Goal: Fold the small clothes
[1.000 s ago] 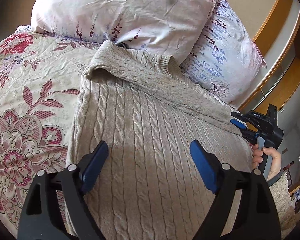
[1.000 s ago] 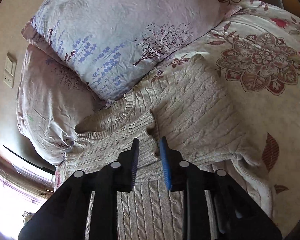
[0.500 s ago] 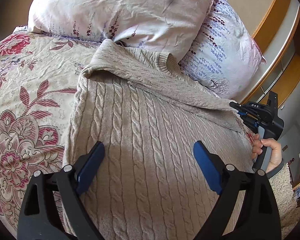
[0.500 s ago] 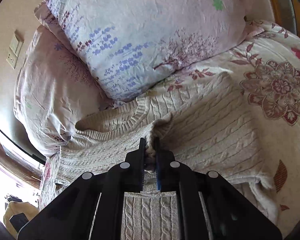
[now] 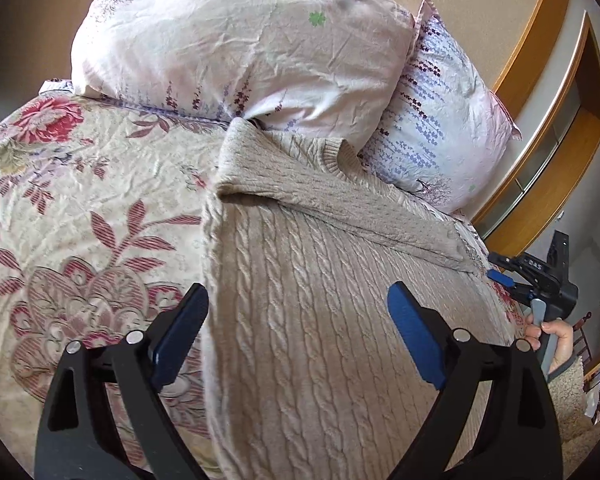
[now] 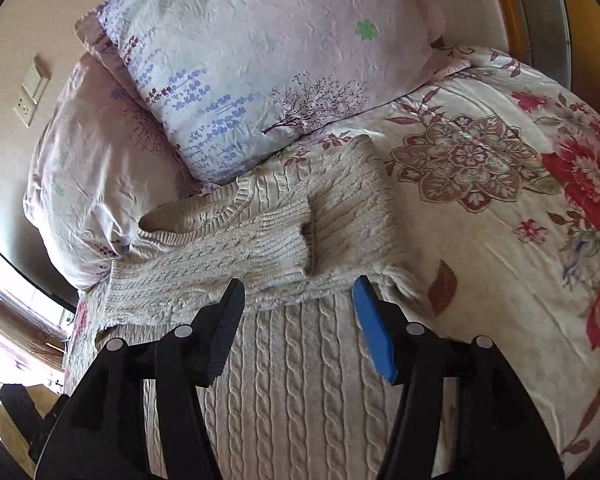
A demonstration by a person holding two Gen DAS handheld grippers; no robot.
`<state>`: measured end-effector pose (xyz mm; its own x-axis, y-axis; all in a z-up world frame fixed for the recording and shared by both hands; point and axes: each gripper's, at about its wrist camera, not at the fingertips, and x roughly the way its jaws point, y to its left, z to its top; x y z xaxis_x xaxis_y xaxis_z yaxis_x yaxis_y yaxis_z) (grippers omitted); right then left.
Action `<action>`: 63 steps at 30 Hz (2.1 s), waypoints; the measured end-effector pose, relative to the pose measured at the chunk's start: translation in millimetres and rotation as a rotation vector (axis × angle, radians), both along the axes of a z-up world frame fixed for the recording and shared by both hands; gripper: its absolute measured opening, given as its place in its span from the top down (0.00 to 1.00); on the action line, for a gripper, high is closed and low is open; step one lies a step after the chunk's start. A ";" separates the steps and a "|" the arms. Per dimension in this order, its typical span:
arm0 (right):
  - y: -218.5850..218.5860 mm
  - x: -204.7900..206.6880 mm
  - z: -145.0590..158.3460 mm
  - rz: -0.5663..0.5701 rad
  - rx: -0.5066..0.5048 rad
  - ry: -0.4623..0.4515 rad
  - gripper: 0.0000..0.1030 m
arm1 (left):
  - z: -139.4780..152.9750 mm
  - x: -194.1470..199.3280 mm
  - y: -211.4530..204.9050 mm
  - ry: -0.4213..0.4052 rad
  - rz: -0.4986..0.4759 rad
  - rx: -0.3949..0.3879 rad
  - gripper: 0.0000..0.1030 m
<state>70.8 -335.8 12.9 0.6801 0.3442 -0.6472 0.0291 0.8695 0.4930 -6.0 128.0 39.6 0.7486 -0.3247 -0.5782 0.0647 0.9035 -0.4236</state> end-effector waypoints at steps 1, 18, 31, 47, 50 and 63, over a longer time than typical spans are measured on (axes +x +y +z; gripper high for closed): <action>-5.4 -12.7 0.1 -0.002 0.017 0.005 0.43 | -0.3 -2.0 7.6 0.007 0.006 0.005 0.12; -25.1 -132.5 -52.4 0.129 0.380 0.157 0.65 | -34.6 -39.5 27.4 0.204 -0.162 -0.190 0.49; 2.5 -145.8 -56.5 0.266 0.426 0.157 0.71 | -39.6 -64.9 11.4 0.247 -0.213 -0.264 0.59; 9.1 -141.2 -39.1 0.273 0.287 0.034 0.93 | -31.8 -56.1 -1.2 0.223 -0.243 -0.125 0.93; 10.5 -137.5 -24.0 0.258 0.228 -0.039 0.93 | -20.9 -49.8 -1.6 0.174 -0.243 -0.093 0.94; 21.1 -74.7 56.8 0.157 0.036 -0.371 0.94 | 52.1 31.7 15.2 -0.061 -0.073 -0.008 0.94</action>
<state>-3.9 -314.8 69.8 0.8026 0.4807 -0.3532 -0.2885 0.8311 0.4755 25.7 143.1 91.7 0.7562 -0.3839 -0.5298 0.1561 0.8923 -0.4237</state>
